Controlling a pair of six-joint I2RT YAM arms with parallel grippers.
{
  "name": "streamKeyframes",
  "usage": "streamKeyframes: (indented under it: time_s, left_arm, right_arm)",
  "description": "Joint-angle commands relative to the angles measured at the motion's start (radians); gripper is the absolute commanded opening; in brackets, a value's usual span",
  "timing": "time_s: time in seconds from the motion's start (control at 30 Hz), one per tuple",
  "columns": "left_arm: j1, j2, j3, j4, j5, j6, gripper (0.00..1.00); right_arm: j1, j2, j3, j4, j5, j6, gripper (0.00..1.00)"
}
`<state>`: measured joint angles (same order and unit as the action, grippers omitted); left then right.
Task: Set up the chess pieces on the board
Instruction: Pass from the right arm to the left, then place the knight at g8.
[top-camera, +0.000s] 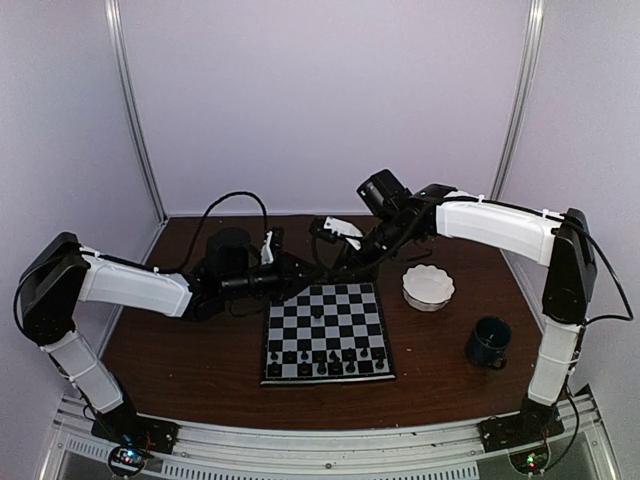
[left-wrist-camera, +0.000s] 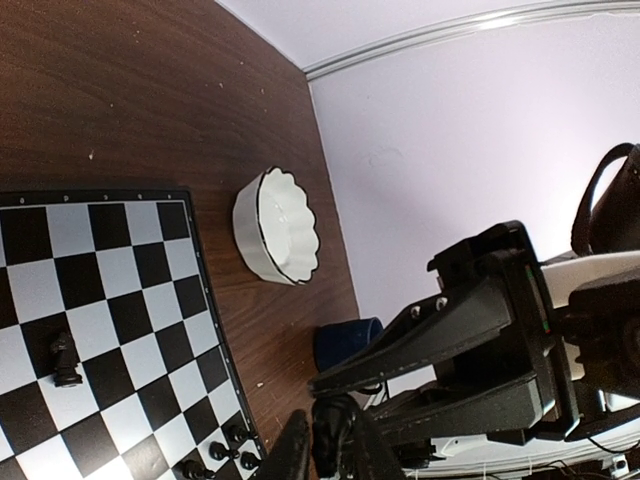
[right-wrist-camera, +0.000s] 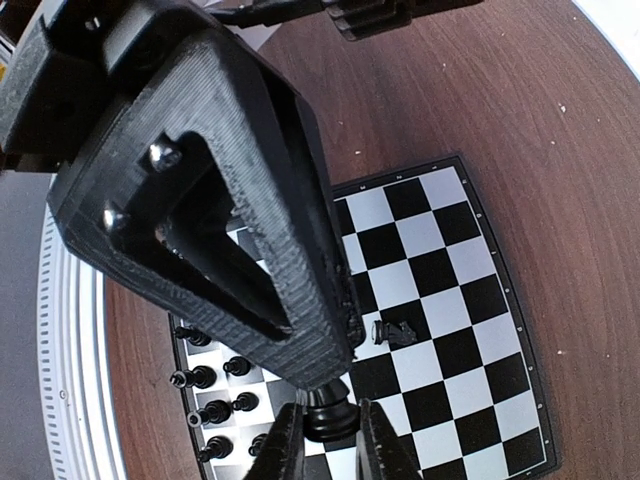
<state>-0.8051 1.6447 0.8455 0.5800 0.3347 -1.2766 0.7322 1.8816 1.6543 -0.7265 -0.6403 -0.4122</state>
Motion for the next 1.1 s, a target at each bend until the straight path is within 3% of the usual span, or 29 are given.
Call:
streamKeyframes:
  time_s: [0.0, 0.17, 0.33, 0.43, 0.53, 0.67, 0.83, 1.07]
  left_arm:
    - [-0.001, 0.010, 0.028, 0.064, 0.011, 0.007, 0.11]
    - [-0.001, 0.013, 0.029, 0.064, 0.013, 0.009, 0.04]
    - [0.001, -0.015, 0.029, 0.002, 0.008, 0.054, 0.01]
    - [0.001, -0.080, 0.079, -0.217, 0.017, 0.171, 0.01]
    - [-0.011, -0.146, 0.164, -0.617, -0.014, 0.377, 0.01]
    - [-0.052, -0.200, 0.267, -0.984, -0.099, 0.585, 0.01]
    - [-0.141, -0.167, 0.363, -1.273, -0.202, 0.742, 0.01]
    - [-0.280, -0.021, 0.470, -1.451, -0.366, 0.830, 0.01]
  right_arm:
    - [-0.005, 0.005, 0.030, 0.014, -0.023, 0.013, 0.15]
    - [-0.005, 0.007, 0.030, 0.013, -0.026, 0.012, 0.16]
    - [-0.011, -0.005, 0.047, -0.049, -0.026, -0.012, 0.37]
    - [-0.059, -0.044, 0.031, -0.099, -0.104, -0.023, 0.43]
    - [-0.126, -0.088, -0.006, -0.151, -0.207, -0.028, 0.46]
    - [-0.188, -0.158, -0.105, -0.179, -0.193, -0.070, 0.48]
    - [-0.211, -0.243, -0.274, -0.118, -0.089, -0.120, 0.49]
    - [-0.212, -0.319, -0.392, -0.030, -0.035, -0.120, 0.51]
